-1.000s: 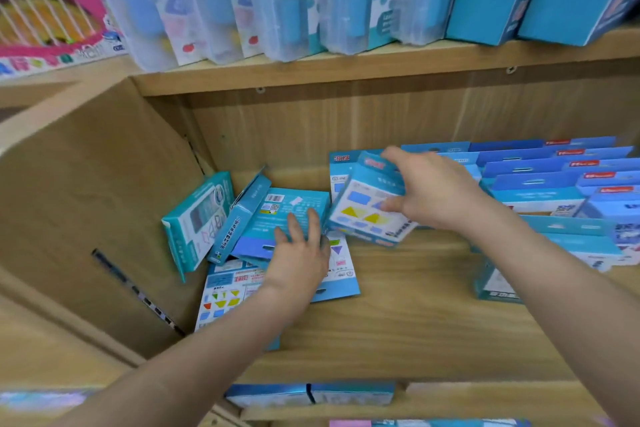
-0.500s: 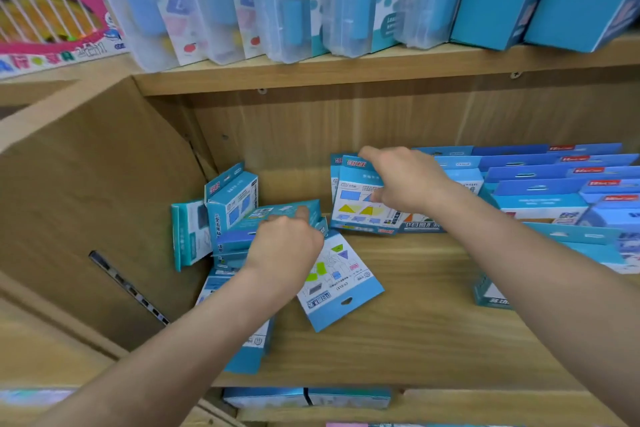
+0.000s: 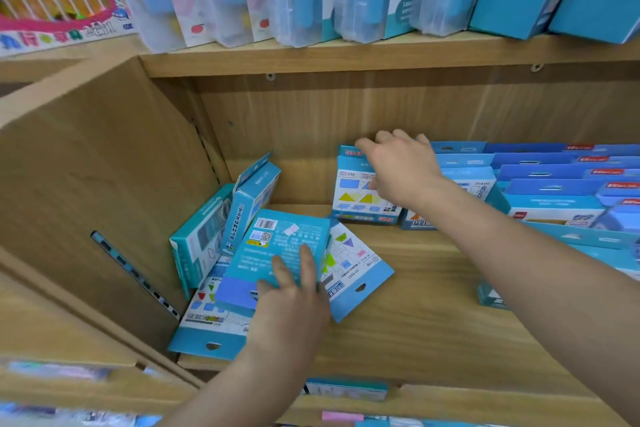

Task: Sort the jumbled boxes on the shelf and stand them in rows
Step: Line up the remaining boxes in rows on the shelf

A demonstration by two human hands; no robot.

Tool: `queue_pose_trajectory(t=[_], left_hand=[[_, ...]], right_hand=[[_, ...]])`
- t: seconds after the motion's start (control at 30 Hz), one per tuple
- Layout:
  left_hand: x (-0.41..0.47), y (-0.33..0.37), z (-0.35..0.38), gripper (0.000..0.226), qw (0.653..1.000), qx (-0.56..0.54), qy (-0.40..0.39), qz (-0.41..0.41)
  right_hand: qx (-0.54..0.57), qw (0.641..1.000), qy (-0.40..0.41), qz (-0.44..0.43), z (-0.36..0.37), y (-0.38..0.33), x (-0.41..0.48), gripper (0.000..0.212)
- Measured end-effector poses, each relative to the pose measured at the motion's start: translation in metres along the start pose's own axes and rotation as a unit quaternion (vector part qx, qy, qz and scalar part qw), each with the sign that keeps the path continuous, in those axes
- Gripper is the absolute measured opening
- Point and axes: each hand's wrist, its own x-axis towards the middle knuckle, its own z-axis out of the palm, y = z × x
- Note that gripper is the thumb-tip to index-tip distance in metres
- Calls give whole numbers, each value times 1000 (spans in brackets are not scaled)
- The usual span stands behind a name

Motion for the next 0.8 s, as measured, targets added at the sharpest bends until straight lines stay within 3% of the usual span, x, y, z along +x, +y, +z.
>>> queue_pose_trajectory(t=[0.1,0.3,0.53,0.8], left_hand=[[2,9,-10,48,1000,19,-3,10],[67,40,-16,71,986,-67,106,111],[70,32,2,37,981,-38,141,129],[58,28,9,38,970,11,156,187]], right_hand=[[-16,1000,5,5,1,-2,0,58],[0,1000,-7,7,-1,1,4,61],[45,999,-27,7,-2,3,8,68],[42,999,-30,-14,5,5,10,68]])
